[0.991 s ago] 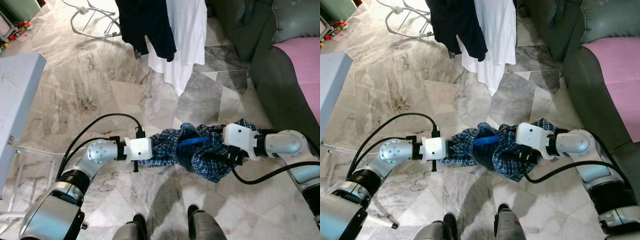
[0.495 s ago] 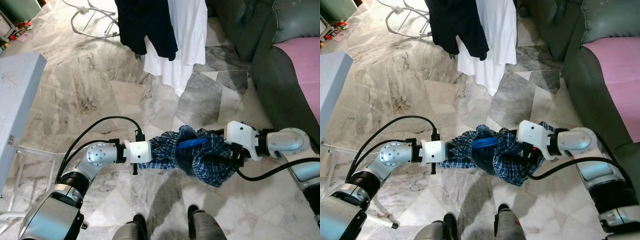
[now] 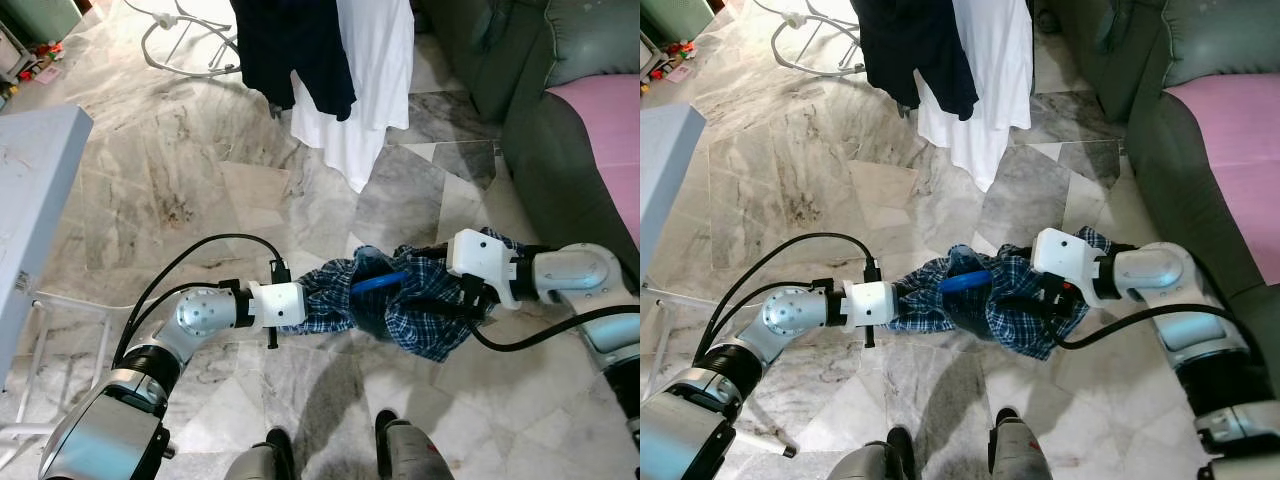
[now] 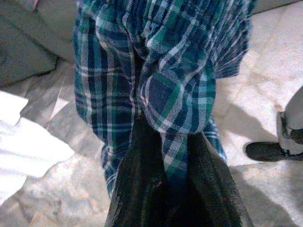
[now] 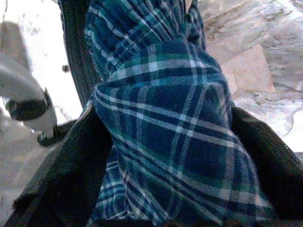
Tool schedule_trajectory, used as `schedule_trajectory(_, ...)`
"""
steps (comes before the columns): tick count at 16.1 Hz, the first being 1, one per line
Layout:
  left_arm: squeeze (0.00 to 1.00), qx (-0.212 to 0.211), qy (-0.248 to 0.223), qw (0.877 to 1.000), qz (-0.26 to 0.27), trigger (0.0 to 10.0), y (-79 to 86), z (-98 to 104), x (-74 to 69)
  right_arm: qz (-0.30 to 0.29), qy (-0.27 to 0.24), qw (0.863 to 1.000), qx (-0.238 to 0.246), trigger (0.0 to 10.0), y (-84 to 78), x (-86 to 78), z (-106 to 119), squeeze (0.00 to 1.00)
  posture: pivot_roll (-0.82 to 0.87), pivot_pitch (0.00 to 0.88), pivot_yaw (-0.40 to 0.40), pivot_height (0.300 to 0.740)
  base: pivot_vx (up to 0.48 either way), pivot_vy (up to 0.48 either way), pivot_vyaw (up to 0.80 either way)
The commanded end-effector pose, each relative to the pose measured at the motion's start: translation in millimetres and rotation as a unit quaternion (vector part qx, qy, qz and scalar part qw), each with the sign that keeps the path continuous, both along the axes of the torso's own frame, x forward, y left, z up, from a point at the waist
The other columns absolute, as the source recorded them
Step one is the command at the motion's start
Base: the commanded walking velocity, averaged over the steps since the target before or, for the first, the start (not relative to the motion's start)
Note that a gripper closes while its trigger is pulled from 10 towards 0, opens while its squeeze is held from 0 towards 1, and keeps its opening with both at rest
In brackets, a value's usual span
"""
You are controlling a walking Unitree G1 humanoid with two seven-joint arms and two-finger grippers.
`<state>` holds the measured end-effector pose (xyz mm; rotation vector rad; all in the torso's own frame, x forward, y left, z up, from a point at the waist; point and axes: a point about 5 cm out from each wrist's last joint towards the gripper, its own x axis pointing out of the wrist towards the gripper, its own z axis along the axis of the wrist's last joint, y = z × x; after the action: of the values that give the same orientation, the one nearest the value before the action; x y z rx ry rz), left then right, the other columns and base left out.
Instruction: Hang hanger
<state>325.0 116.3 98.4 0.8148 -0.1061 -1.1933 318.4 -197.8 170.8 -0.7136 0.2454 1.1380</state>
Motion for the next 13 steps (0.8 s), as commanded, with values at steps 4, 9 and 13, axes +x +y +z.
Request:
schedule_trajectory(4,0.00,0.020,0.005,1.000,0.011,0.0,1.8,-5,0.5,0.002,-0.082,0.996,-0.027,10.0,13.8,-2.8,-15,1.00,-0.32,0.285,0.130,0.740,0.000,0.000,0.00)
schedule_trajectory(9,0.00,0.028,0.001,0.999,0.016,0.0,2.5,-7,0.8,-0.041,-0.089,0.995,0.006,10.0,8.2,-10.1,-21,1.00,-0.32,0.285,0.135,0.740,0.000,0.000,0.00)
schedule_trajectory(13,0.00,0.042,-0.007,0.999,-0.003,0.0,0.8,-5,1.2,-0.023,-0.058,0.998,-0.031,3.9,-8.7,-11.2,-21,0.00,-0.34,0.283,0.136,0.740,0.000,0.000,0.00)
